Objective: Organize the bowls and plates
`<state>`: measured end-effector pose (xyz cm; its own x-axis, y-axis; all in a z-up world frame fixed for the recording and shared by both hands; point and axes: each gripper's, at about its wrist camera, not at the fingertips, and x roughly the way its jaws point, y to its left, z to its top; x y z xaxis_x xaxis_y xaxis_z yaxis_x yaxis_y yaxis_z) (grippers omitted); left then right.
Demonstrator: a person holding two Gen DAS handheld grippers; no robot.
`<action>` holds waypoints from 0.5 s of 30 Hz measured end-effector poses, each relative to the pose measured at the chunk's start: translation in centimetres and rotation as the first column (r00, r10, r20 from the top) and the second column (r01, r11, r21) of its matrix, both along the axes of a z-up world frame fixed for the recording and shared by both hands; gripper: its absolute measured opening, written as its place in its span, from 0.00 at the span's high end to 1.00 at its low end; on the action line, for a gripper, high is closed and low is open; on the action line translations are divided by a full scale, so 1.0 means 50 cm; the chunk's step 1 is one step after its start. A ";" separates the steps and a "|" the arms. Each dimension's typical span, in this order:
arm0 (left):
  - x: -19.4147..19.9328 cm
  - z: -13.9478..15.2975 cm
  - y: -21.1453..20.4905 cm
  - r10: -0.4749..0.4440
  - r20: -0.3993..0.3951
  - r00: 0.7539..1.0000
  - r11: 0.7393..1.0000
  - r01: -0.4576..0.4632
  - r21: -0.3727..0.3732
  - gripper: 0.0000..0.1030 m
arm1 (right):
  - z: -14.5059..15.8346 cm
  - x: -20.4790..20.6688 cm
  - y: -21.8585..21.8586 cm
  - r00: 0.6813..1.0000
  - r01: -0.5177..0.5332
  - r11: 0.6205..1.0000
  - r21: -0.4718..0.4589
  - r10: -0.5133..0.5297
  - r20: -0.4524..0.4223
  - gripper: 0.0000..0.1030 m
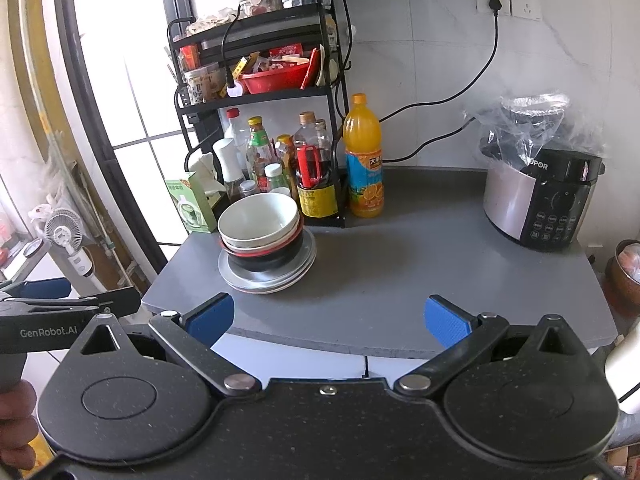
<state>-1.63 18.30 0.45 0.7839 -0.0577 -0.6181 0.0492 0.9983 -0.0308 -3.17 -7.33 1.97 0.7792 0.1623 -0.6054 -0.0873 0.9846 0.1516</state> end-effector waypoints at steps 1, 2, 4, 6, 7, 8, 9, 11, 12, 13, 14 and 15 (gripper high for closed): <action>0.000 0.001 0.001 0.001 0.001 1.000 1.000 -0.001 0.001 0.01 | 0.000 0.000 0.001 1.000 0.001 1.000 0.002 -0.001 0.000 0.01; 0.001 0.000 0.001 0.000 0.001 1.000 1.000 0.000 0.003 0.01 | 0.000 0.000 0.000 1.000 0.001 1.000 0.003 -0.001 0.000 0.01; 0.002 -0.002 0.002 -0.003 0.000 1.000 1.000 0.003 0.008 0.01 | 0.000 0.001 0.001 1.000 0.004 1.000 0.005 -0.004 0.000 0.00; 0.004 -0.002 0.002 -0.002 -0.001 1.000 1.000 0.002 0.010 0.01 | 0.001 0.002 0.002 1.000 0.003 1.000 0.005 -0.003 0.002 0.01; 0.005 -0.001 0.002 -0.003 0.000 1.000 1.000 0.003 0.012 0.01 | 0.001 0.003 0.003 1.000 0.000 1.000 0.003 0.000 0.004 0.01; 0.006 -0.001 0.001 -0.003 -0.001 1.000 1.000 0.003 0.013 0.01 | 0.001 0.003 0.003 1.000 -0.003 1.000 0.002 0.002 0.005 0.01; 0.006 -0.002 0.001 -0.002 -0.002 1.000 1.000 0.002 0.011 0.01 | 0.001 0.003 0.004 1.000 -0.007 1.000 0.001 0.007 0.006 0.01; 0.007 -0.003 0.001 0.000 -0.006 1.000 1.000 0.000 0.009 0.01 | 0.002 0.004 0.007 1.000 -0.013 1.000 -0.002 0.013 0.007 0.01; 0.006 -0.003 0.002 0.000 -0.006 1.000 1.000 0.000 0.008 0.01 | 0.002 0.005 0.007 1.000 -0.015 1.000 -0.002 0.015 0.007 0.01; 0.004 -0.002 0.002 0.001 -0.001 1.000 1.000 -0.001 0.009 0.01 | 0.002 0.006 0.007 1.000 -0.014 1.000 0.000 0.014 0.006 0.01; 0.006 -0.002 0.003 0.001 0.002 1.000 1.000 -0.001 0.011 0.01 | 0.002 0.006 0.007 1.000 -0.014 1.000 0.000 0.014 0.007 0.01; 0.005 -0.002 0.003 0.003 0.004 1.000 1.000 -0.003 0.012 0.01 | 0.003 0.006 0.007 1.000 -0.015 1.000 -0.002 0.015 0.007 0.01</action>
